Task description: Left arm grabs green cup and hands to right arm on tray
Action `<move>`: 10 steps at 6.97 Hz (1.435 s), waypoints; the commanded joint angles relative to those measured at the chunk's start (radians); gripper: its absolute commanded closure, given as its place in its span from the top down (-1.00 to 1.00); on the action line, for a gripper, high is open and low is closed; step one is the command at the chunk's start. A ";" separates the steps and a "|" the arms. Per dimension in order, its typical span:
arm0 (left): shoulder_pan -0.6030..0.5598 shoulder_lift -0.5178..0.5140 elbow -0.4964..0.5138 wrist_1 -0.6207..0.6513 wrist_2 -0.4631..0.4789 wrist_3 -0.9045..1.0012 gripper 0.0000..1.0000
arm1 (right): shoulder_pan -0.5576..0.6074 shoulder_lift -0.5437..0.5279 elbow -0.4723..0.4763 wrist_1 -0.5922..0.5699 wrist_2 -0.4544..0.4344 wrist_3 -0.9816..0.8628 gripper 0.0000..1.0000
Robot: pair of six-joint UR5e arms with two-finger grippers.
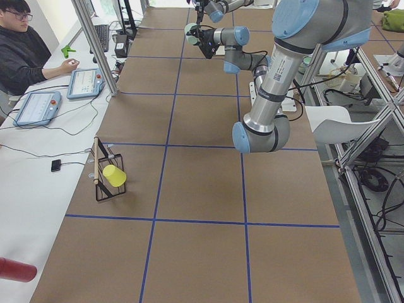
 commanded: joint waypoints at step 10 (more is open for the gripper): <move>0.045 0.022 0.035 -0.147 -0.056 0.058 -0.36 | -0.064 0.023 0.002 0.026 -0.080 0.023 0.90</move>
